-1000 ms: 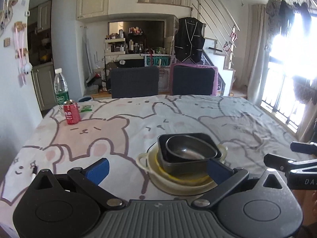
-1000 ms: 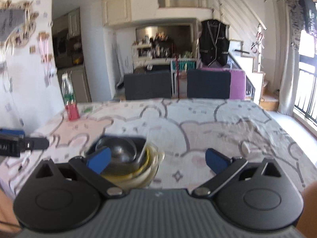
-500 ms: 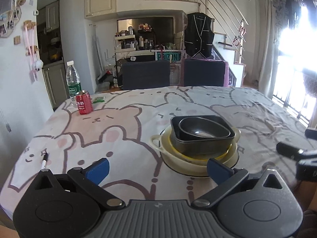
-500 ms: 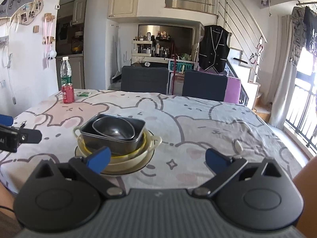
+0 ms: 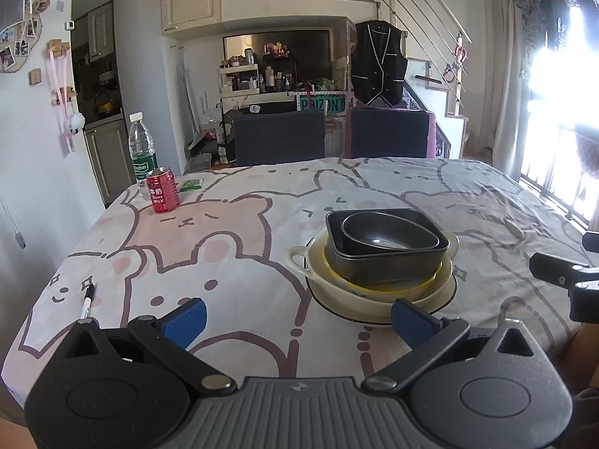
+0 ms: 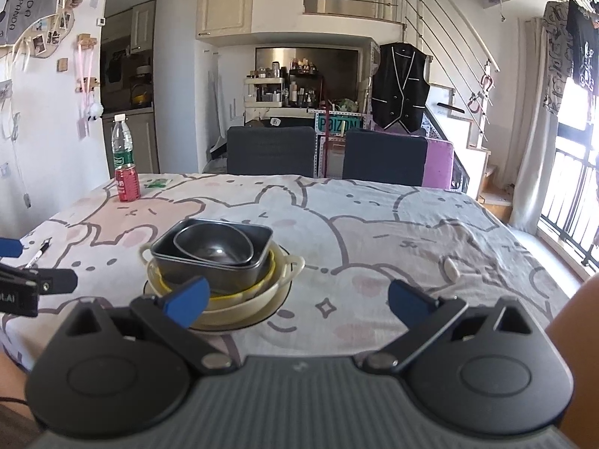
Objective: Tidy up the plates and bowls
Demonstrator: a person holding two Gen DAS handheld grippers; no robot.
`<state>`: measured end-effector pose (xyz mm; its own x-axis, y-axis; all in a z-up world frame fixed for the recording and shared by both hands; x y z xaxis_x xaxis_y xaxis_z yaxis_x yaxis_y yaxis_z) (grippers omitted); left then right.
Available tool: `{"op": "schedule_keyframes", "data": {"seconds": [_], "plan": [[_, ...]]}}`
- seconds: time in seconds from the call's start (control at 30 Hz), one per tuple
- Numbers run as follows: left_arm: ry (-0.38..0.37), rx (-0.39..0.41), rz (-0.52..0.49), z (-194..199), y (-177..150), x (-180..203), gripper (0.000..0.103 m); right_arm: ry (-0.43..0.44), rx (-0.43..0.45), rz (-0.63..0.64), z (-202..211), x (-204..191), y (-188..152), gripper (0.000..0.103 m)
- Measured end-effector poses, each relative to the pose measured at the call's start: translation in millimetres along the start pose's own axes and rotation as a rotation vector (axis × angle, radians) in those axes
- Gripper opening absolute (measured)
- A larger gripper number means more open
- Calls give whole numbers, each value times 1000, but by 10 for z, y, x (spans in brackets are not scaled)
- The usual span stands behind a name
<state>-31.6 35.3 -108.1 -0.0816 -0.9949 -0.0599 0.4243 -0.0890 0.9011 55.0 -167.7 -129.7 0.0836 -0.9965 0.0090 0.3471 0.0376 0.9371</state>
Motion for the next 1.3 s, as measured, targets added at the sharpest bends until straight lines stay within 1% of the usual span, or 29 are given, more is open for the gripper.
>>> {"op": "schedule_keyframes", "data": {"seconds": [0.2, 1.3], "plan": [[-12, -2, -1, 1, -7, 30, 103, 1, 2, 1, 10, -15, -11, 103], [-11, -6, -3, 0, -20, 34, 103, -1, -9, -8, -1, -41, -31, 103]]}}
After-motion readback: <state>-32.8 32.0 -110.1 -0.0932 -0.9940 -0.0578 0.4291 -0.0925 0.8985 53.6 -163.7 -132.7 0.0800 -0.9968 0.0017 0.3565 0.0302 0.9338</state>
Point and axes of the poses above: each gripper's, at about its wrist camera, not at the fingertips, and z roughly against the way its jaws point, x to its right, y to its top, the point moved 9 cm from there along -z, roughly the way its jaws point, and after that the axes turned 8 degrees about x, right-handed, at the moved point
